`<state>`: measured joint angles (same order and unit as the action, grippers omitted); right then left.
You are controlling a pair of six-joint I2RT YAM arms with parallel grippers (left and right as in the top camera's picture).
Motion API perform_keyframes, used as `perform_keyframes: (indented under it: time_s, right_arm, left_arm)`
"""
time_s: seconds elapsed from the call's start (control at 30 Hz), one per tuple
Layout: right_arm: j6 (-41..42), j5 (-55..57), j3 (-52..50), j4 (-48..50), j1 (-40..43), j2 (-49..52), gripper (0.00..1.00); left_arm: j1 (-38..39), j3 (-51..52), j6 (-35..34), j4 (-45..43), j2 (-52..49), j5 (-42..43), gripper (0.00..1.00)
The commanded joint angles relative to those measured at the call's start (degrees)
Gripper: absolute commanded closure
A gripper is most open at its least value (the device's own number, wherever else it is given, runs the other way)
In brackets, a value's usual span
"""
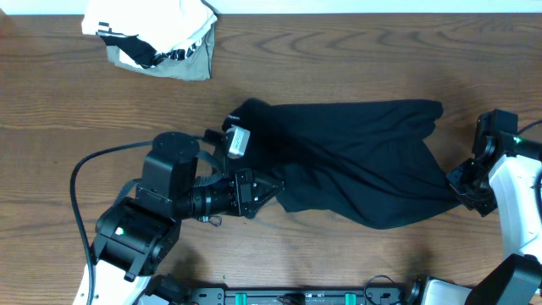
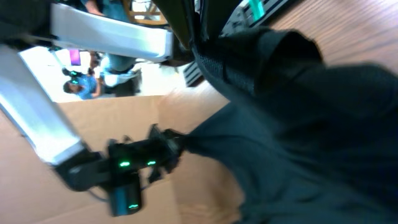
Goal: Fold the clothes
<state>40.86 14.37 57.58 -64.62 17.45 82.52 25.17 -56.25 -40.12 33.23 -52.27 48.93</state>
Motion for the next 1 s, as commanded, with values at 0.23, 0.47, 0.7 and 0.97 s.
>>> perform_keyframes:
  time_s: [0.23, 0.47, 0.7, 0.97]
  right_arm:
    - [1.1, 1.7, 0.9, 0.1, 0.6, -0.5, 0.92]
    - [1.1, 1.2, 0.9, 1.2, 0.6, -0.5, 0.93]
    - [0.6, 0.4, 0.9, 5.2, 0.6, -0.5, 0.85]
    - [0.2, 0.4, 0.9, 6.7, 1.9, -0.5, 0.55]
  left_arm:
    - [-0.1, -1.5, -3.3, -2.5, -0.5, 2.6, 0.93]
    - [-0.1, -1.4, -3.2, -1.0, -3.5, -4.6, 0.93]
    - [-0.1, -1.4, 0.2, 4.1, -9.7, -12.4, 0.92]
    - [-0.1, -1.4, 6.1, 14.0, -16.3, -12.1, 0.76]
